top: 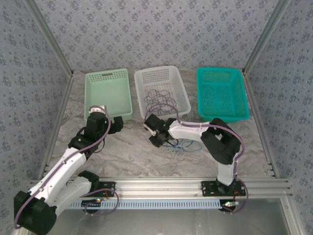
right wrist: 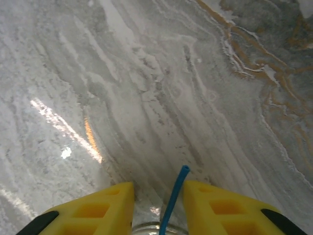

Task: Untangle the cables

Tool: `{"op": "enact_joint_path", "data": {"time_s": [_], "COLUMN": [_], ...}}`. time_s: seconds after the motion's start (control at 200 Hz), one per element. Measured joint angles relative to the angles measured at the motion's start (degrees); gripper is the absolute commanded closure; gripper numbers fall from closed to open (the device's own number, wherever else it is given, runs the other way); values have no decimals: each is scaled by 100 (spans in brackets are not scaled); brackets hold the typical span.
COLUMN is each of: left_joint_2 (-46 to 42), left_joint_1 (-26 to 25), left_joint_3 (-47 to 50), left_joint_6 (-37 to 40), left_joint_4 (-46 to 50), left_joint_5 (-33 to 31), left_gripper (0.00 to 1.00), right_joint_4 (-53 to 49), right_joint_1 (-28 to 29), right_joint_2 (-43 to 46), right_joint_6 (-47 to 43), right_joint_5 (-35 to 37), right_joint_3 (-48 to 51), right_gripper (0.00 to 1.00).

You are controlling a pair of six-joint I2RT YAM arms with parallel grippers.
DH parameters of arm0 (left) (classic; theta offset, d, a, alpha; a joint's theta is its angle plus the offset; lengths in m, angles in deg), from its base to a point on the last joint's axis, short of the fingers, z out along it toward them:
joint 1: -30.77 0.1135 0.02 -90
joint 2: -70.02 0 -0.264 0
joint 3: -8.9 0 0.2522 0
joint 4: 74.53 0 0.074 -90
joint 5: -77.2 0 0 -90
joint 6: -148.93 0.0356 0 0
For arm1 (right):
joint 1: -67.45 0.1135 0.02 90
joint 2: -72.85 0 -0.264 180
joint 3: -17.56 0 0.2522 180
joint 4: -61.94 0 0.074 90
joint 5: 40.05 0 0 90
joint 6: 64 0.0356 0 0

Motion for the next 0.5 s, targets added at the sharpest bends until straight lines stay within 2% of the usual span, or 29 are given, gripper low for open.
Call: {"op": "enact_joint_path", "data": {"time_s": [0.1, 0.305, 0.5], "left_joint_2": [0, 0, 0], "left_joint_1": [11, 11, 11], "left_joint_3": [0, 0, 0], "left_joint_6": [0, 0, 0], "left_joint_4": [0, -39, -59], "left_joint_5": [0, 17, 92], "left_gripper": [1, 1, 1], "right_joint_4": [7, 50, -20], "right_joint_1": [-22, 2, 22], "right_joint_2": [33, 151, 905], "right_joint_6": [28, 24, 85], "right_joint_5": [63, -81, -407], "right_joint_3": [17, 59, 35], "right_gripper": [100, 100, 100]}}
